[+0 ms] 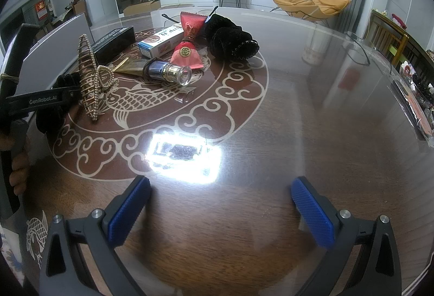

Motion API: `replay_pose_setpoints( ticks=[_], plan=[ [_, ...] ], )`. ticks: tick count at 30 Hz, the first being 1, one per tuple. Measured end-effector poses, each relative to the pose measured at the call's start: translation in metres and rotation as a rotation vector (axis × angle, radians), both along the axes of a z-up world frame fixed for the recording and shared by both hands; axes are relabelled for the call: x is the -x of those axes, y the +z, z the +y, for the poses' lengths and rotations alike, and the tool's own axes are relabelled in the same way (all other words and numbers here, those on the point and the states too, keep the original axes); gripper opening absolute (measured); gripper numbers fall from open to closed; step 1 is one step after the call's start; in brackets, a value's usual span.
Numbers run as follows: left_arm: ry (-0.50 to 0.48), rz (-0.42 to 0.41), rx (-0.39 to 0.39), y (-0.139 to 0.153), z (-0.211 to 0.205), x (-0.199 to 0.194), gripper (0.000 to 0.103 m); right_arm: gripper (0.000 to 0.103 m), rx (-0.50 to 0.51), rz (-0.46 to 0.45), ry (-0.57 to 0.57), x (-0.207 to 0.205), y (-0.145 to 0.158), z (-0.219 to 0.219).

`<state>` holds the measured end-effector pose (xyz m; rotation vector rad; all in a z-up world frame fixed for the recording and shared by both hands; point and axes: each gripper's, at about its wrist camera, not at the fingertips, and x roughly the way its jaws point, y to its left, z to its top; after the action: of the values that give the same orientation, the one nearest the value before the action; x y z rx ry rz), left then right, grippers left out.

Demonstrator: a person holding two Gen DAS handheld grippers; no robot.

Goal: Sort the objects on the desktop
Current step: 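Lift the velvet pouch with the left tool while the right tool grasps the gold wire coil, then carry the velvet pouch and gold coil toward the white bin with both tools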

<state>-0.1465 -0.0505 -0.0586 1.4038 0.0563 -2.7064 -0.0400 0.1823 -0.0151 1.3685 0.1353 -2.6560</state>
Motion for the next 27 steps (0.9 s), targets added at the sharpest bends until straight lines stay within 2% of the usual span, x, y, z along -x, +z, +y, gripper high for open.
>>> replay_pose_setpoints(
  ticks=[1,3,4,6,15,25,27],
  plan=[
    [0.005,0.006,0.002,0.001,-0.002,-0.004,0.088,0.103,0.0,0.0,0.0,0.0,0.0,0.0],
    [0.008,0.019,0.004,0.004,-0.006,-0.009,0.069,0.103,0.0,0.0,0.0,0.0,0.0,0.0],
    [0.007,0.022,0.004,0.005,-0.008,-0.013,0.064,0.103,0.0,0.0,0.0,0.0,0.0,0.0],
    [-0.008,0.027,0.005,0.008,-0.009,-0.02,0.04,0.103,0.0,0.0,0.0,0.0,0.0,0.0],
    [-0.074,0.06,0.002,0.011,-0.011,-0.079,0.038,0.103,0.0,0.0,0.0,0.0,0.0,0.0],
    [-0.079,0.06,-0.007,0.011,-0.011,-0.08,0.038,0.103,-0.002,-0.001,0.0,0.0,0.0,0.0],
    [-0.079,0.06,-0.007,0.011,-0.011,-0.081,0.038,0.103,0.025,-0.015,0.002,0.0,0.002,-0.009]
  ],
)
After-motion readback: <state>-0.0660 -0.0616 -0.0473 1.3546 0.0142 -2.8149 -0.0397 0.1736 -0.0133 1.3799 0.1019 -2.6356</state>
